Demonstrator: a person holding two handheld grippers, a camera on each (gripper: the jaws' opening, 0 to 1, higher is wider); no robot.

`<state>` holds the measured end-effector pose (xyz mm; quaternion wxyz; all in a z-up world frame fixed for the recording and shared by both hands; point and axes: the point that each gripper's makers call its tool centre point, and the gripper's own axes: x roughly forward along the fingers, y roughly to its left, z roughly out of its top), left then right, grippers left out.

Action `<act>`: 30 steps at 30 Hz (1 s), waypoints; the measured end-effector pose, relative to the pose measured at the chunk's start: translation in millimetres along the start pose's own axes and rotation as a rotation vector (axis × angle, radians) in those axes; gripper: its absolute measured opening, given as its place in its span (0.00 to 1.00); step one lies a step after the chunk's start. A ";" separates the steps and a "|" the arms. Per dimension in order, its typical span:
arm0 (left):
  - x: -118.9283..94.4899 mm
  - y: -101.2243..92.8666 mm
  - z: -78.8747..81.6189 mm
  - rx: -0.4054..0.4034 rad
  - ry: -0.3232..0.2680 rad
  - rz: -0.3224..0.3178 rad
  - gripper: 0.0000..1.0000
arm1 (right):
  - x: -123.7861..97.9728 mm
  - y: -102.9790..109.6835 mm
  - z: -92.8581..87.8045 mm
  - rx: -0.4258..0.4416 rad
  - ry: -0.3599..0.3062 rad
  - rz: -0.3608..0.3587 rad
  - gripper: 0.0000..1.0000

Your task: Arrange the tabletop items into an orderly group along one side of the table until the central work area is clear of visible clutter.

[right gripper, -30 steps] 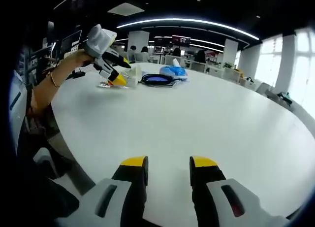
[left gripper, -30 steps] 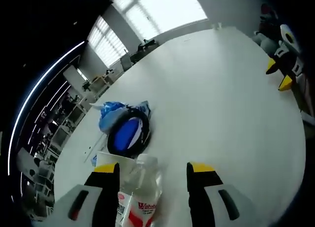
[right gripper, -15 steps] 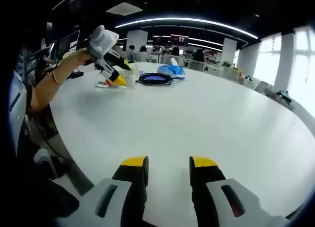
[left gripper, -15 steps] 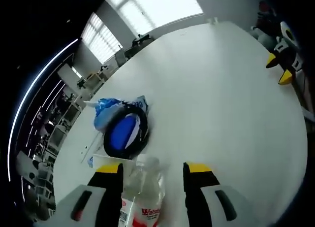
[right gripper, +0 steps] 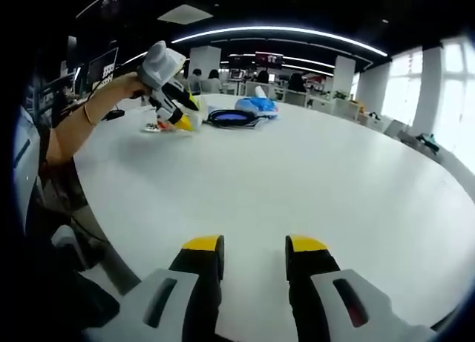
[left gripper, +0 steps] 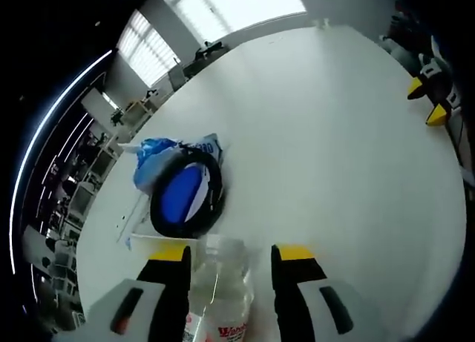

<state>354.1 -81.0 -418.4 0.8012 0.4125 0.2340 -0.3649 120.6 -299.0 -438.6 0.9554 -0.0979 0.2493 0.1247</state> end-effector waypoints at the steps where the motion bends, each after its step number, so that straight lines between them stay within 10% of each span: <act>1: 0.5 0.0 -0.6 -0.002 0.005 -0.004 0.40 | 0.3 0.1 -0.2 0.001 0.001 0.000 0.31; 30: 16.9 6.7 -4.9 0.051 0.081 -0.014 0.25 | 1.3 -1.3 -2.6 0.019 0.000 0.008 0.30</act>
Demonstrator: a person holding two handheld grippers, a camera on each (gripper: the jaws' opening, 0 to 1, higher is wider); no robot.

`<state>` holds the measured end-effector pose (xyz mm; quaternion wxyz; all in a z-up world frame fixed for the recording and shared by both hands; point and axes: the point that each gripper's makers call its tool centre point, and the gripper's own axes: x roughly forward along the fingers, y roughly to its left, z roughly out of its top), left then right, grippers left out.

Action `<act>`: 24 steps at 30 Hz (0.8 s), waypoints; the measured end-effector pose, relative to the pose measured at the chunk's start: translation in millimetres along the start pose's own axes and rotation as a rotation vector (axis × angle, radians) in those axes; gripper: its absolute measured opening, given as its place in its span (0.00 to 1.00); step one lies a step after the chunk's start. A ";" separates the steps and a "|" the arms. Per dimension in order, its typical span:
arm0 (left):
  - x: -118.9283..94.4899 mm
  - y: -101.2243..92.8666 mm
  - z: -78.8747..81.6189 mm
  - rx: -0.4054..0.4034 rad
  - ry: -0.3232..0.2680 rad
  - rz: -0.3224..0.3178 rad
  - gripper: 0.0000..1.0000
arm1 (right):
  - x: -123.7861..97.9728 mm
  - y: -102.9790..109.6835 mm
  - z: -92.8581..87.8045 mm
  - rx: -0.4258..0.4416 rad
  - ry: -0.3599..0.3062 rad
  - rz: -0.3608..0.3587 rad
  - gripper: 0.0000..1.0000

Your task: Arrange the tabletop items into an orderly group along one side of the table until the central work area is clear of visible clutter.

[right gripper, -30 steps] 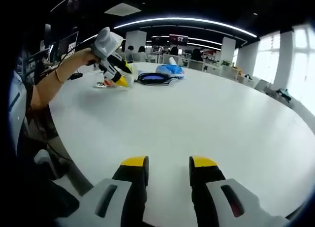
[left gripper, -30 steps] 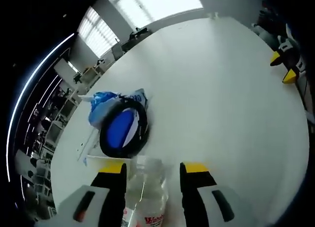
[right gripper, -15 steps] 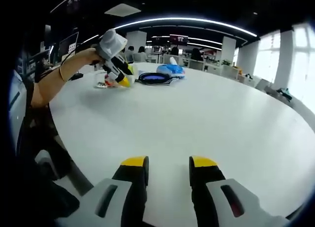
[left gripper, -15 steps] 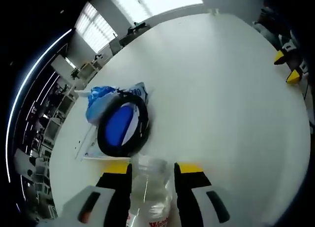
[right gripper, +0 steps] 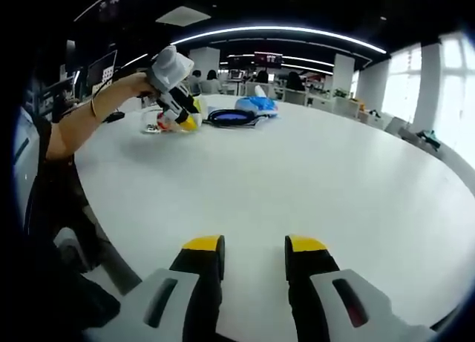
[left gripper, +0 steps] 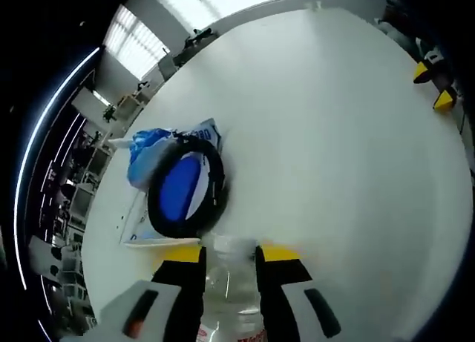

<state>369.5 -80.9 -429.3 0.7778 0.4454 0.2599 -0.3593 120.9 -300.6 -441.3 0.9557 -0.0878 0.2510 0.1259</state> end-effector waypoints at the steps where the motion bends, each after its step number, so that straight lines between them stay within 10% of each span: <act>1: 0.2 0.2 -0.2 0.011 0.006 0.000 0.24 | 0.1 0.0 0.2 0.000 -0.001 0.001 0.30; 14: 5.8 -4.8 -3.2 0.152 0.151 -0.094 0.23 | -3.4 1.9 -0.4 -0.001 -0.006 0.014 0.30; 24: 5.7 -4.4 -4.3 0.111 0.147 -0.099 0.22 | -5.2 3.7 -0.4 0.001 -0.011 0.017 0.30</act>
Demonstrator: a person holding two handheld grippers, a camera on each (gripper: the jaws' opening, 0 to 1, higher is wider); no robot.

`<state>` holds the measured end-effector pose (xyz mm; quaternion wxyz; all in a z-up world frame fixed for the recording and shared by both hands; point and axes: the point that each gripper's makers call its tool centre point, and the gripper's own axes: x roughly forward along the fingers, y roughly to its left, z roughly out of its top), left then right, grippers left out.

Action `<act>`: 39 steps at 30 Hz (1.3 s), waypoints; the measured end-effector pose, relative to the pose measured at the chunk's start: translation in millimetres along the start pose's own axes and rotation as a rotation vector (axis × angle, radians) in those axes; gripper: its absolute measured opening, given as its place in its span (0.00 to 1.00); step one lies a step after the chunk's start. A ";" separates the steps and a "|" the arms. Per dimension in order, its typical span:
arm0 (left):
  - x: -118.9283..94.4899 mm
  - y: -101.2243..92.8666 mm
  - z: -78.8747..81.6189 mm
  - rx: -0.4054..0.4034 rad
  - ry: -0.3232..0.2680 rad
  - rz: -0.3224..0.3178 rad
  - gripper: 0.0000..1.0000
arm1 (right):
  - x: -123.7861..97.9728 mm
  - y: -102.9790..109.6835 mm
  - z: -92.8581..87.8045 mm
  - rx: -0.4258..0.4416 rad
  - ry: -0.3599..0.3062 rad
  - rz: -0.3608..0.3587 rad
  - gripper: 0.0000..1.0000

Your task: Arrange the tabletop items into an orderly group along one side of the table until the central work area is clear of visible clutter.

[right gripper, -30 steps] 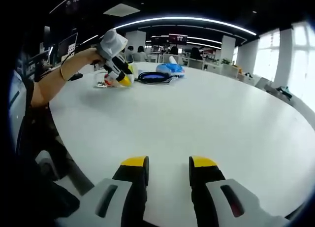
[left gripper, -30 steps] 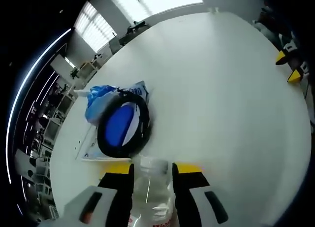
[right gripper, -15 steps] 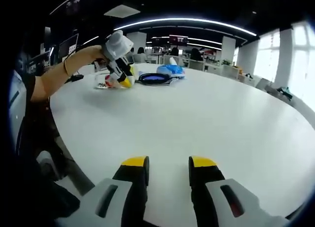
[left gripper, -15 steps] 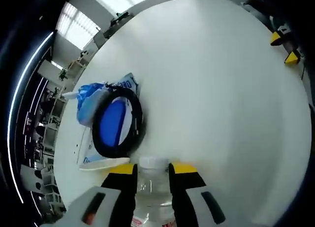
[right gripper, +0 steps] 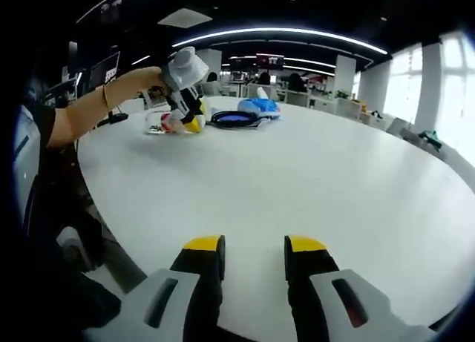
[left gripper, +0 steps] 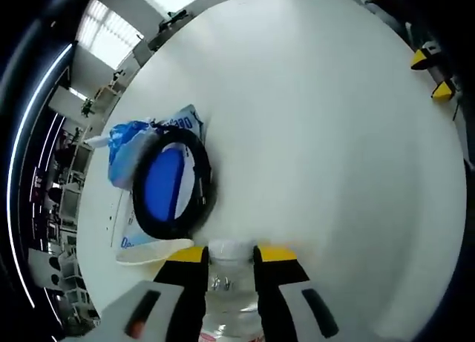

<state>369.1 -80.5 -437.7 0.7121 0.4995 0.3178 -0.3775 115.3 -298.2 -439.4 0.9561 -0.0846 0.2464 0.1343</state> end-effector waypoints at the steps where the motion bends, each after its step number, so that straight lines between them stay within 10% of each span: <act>1: 0.0 0.1 -0.3 -0.010 -0.002 0.000 0.22 | 0.0 0.7 -0.1 0.001 -0.001 0.001 0.30; 39: -49.5 -2.8 6.2 0.009 -0.162 0.001 0.20 | -3.1 11.4 1.5 0.001 -0.008 0.015 0.30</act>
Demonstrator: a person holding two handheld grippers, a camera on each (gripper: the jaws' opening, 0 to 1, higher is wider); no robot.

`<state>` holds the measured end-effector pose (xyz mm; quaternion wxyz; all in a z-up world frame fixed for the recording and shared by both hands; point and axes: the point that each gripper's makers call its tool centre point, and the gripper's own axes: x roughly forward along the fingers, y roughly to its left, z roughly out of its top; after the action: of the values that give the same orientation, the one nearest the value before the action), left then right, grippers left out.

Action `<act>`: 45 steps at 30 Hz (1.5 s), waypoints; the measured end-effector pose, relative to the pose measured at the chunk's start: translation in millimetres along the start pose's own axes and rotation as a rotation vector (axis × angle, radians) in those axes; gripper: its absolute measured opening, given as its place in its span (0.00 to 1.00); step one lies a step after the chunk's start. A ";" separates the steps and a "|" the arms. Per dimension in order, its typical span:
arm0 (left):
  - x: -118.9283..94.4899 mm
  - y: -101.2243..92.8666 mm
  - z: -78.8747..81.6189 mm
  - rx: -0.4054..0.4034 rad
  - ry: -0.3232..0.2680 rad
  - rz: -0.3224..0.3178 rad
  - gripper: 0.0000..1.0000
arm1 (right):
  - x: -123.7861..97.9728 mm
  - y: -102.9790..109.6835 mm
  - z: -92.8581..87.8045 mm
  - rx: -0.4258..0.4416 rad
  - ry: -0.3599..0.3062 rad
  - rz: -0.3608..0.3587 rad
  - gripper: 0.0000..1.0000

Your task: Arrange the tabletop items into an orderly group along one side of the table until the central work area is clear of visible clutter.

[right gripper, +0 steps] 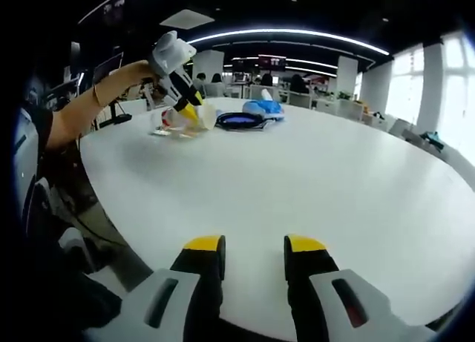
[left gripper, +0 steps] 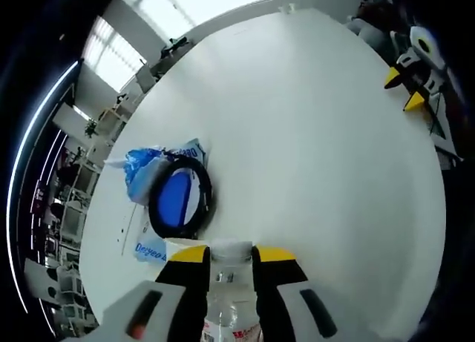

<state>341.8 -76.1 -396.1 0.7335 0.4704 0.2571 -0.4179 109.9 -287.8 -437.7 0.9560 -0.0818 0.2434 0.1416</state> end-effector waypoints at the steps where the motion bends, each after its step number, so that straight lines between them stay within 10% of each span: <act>1: -1.3 0.1 0.2 0.000 -0.003 0.000 0.20 | -0.7 0.2 0.1 -0.002 0.000 -0.001 0.30; 8: -11.9 4.3 1.6 -0.003 -0.026 0.004 0.17 | -3.4 1.9 2.4 -0.001 -0.009 -0.005 0.30; 9: -12.1 4.5 1.6 -0.003 -0.027 0.004 0.00 | -3.5 2.1 2.5 -0.001 -0.010 -0.005 0.30; 13: -52.0 37.1 18.4 -0.075 -0.198 0.102 0.00 | -3.8 5.1 7.2 -0.014 -0.012 -0.003 0.30; 22: -40.8 34.6 -22.5 -0.106 -0.043 0.108 0.03 | 2.9 20.8 23.7 -0.028 -0.052 0.059 0.30; 45: -7.0 42.7 -12.9 -0.270 -0.012 0.039 0.22 | 4.5 14.5 16.0 -0.013 -0.030 0.055 0.31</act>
<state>374.8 -52.9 -375.8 0.7996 0.3698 0.2975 -0.3680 116.2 -269.5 -427.3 0.9547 -0.0792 0.2305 0.1704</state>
